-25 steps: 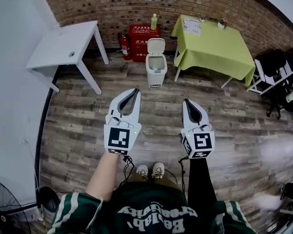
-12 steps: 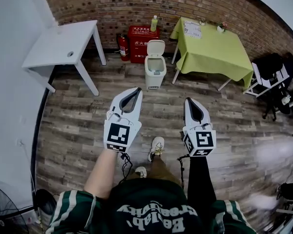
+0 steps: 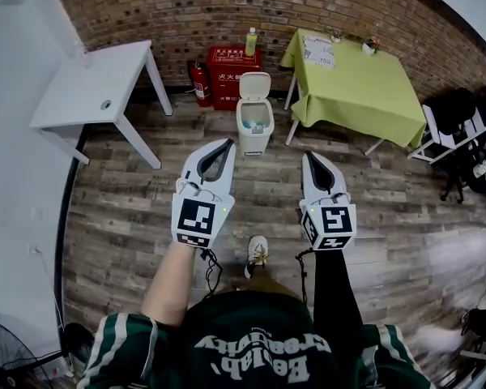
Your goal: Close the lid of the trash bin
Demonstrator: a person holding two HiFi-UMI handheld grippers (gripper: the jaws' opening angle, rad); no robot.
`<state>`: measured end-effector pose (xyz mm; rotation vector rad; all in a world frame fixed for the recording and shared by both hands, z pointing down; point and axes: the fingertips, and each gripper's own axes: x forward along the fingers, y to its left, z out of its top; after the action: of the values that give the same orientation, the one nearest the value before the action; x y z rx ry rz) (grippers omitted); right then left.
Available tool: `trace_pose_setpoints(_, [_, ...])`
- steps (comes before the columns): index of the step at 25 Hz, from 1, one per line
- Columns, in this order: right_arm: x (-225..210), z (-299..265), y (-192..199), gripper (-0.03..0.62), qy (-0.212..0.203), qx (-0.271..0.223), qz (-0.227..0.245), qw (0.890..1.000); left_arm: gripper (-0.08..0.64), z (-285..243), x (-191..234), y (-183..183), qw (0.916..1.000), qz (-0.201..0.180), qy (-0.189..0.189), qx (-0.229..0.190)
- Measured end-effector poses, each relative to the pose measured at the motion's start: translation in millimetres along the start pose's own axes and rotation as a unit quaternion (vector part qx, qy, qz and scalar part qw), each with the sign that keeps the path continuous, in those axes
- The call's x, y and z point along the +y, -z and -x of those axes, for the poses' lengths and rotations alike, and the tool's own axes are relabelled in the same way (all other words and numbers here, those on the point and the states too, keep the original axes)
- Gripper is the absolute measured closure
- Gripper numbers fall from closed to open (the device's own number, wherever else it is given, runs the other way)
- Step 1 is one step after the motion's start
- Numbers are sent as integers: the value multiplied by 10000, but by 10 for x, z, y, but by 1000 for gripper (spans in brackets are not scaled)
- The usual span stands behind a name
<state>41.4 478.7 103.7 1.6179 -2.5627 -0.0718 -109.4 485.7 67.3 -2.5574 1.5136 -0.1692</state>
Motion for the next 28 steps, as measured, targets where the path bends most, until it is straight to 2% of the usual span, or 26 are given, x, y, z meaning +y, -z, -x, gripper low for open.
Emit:
trace_pose_setpoints(11, [-683, -1155, 27, 580, -296, 20, -76, 9995, 557, -1185, 406, 109, 9996, -168, -155, 187])
trace_pose_setpoints(16, [-986, -1570, 54, 580, -404, -9, -66, 9992, 557, -1660, 510, 143, 9979, -503, -314, 277])
trace_pose_setpoints(22, [-1215, -1821, 81, 580, -495, -11, -177, 9986, 557, -1984, 551, 142, 9979, -439, -348, 312])
trace_pose_setpoints(28, [-1340, -2042, 88, 580, -516, -30, -261, 9983, 557, -2197, 651, 136, 9971, -555, -394, 334])
